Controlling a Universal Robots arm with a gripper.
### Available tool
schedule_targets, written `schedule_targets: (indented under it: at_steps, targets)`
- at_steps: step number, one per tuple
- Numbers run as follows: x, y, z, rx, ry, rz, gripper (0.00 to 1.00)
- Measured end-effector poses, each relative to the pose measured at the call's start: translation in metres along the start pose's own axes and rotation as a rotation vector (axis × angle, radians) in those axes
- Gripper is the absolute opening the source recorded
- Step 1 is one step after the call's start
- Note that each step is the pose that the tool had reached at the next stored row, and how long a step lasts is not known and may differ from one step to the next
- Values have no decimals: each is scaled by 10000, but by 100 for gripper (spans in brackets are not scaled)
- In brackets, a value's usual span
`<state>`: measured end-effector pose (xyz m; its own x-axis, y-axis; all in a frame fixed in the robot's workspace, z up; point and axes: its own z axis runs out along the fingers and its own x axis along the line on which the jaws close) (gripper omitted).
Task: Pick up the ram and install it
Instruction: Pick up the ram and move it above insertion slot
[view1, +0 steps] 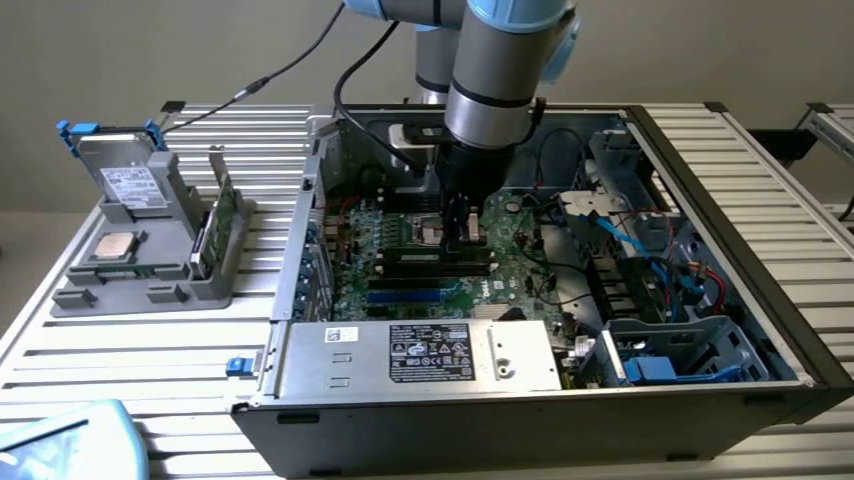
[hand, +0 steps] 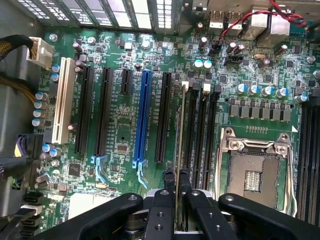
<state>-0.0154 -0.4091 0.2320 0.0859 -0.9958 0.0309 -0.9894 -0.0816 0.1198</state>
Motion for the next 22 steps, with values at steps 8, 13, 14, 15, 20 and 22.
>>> schedule_targets:
  at_steps: [8,13,14,15,20,22]
  targets:
    - [-13,0,1,72,5,19,14]
    - [-14,0,3,114,30,24,14]
    - [-17,0,7,116,52,28,14]
    - [-20,-1,10,121,76,32,14]
    - [-34,-4,23,119,132,49,14]
    - [-39,-5,29,119,151,62,14]
